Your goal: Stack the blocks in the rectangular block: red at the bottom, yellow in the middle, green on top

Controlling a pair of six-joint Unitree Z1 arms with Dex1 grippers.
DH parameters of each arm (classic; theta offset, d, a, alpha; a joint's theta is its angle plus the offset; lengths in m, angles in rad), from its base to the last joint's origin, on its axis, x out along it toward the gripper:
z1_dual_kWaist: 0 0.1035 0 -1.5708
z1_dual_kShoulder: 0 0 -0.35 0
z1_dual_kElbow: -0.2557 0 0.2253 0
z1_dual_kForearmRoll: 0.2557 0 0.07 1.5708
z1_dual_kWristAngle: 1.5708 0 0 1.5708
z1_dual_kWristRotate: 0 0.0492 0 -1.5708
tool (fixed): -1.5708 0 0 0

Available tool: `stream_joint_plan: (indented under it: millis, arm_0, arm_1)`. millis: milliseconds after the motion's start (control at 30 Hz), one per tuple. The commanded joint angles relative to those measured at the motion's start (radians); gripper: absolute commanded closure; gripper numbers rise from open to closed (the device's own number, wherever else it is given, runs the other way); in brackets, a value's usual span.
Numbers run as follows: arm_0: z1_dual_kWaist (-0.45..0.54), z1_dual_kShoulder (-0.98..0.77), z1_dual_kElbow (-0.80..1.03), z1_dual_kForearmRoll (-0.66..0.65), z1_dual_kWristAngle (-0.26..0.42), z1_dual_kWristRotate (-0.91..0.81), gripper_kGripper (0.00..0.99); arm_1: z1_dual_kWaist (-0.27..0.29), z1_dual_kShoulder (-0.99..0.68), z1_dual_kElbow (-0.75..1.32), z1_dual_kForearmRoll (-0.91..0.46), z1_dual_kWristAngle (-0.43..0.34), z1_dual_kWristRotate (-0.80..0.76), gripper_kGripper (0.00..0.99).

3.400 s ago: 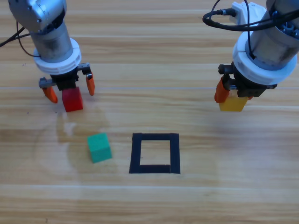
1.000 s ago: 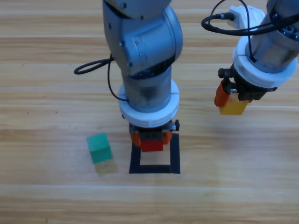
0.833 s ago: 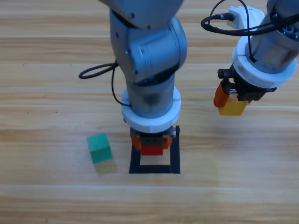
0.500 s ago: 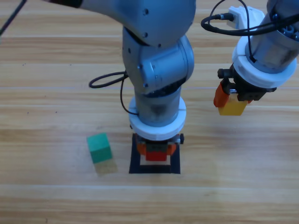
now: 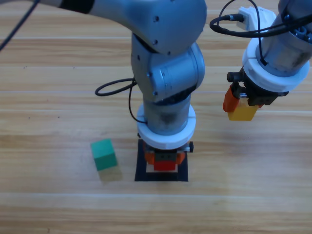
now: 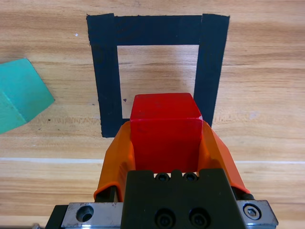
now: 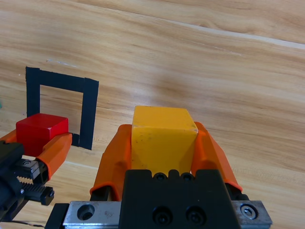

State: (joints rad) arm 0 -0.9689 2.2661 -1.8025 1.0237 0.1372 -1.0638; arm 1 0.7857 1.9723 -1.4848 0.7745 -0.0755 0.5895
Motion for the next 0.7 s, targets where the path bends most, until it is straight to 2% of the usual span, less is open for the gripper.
stream_joint_plan:
  millis: [33, 700]
  arm_0:
    - [-0.014, 0.064, 0.009, -0.021, -0.004, -0.012, 0.765]
    - [-0.007, 0.076, 0.015, -0.033, 0.005, -0.016, 0.761]
  arm_1:
    - [0.021, 0.034, 0.021, 0.009, 0.002, -0.002, 0.827]
    - [0.021, 0.040, 0.017, 0.009, 0.002, -0.002, 0.827]
